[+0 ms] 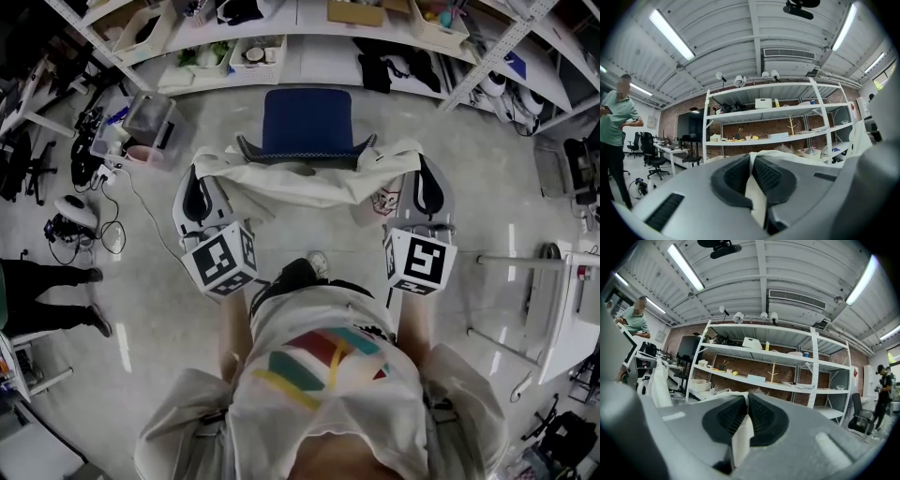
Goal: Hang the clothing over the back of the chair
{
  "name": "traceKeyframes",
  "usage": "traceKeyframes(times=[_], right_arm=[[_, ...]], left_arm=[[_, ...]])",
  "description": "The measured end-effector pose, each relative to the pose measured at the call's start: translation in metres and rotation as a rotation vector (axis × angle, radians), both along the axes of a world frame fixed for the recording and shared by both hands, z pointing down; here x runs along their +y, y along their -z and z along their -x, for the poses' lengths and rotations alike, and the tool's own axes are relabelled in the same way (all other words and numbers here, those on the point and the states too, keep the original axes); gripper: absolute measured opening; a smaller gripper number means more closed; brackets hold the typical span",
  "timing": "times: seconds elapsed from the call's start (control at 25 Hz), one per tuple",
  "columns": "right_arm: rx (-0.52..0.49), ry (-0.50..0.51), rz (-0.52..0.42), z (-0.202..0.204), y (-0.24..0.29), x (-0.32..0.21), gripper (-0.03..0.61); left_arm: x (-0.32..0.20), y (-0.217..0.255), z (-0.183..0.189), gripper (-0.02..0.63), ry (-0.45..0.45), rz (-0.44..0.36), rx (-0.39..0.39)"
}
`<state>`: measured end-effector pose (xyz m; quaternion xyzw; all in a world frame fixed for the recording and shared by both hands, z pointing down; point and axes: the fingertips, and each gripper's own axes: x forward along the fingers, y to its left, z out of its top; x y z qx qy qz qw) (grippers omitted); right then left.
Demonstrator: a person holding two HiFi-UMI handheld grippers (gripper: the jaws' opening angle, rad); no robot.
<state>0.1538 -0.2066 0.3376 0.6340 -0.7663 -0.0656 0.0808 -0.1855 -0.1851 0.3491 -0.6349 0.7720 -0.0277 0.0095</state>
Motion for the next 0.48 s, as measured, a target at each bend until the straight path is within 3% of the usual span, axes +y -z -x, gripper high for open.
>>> traceKeyframes(times=[0.48], right_arm=[[-0.031, -0.080, 0.000, -0.010, 0.007, -0.001, 0.009]], left_arm=[[-0.031, 0.021, -0.003, 0.015, -0.077, -0.027, -0.006]])
